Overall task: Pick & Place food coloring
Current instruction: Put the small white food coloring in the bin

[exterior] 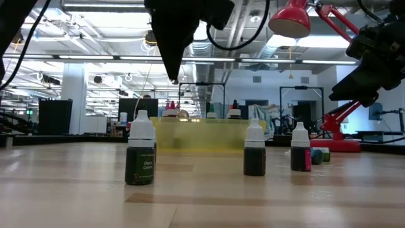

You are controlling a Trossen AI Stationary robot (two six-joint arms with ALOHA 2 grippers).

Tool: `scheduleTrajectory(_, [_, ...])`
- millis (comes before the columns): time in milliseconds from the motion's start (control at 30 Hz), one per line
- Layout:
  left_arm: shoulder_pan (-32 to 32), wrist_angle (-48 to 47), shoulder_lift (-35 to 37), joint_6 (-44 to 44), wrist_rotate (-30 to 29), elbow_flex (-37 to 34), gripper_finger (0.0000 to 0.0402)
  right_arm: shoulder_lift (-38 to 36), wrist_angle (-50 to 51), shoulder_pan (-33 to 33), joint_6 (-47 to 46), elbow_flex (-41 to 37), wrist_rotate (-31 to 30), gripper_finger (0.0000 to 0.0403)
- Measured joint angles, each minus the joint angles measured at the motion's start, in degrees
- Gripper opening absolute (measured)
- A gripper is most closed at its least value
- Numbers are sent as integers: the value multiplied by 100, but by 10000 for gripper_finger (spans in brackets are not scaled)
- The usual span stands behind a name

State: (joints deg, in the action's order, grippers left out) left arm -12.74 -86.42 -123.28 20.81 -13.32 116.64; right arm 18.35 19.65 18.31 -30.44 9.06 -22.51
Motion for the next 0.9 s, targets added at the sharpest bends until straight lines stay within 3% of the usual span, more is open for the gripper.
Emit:
scheduleTrajectory(233, [-488,271,0,1122,196,0,191,0,-1,0,-2,0,-1,122])
scheduleTrajectory(367, [-738,384,-41,1395,-27,-24,209,0,0,0,0,0,0,122])
scheduleTrajectory(700, [-1048,751,-260,1368,-172,-489,218,3,3,0,-2,-2,0,122])
scheduleTrajectory(900, [-1072,828,-251,1042,66,-710,218,0,-4,0,-2,-2,-1,122])
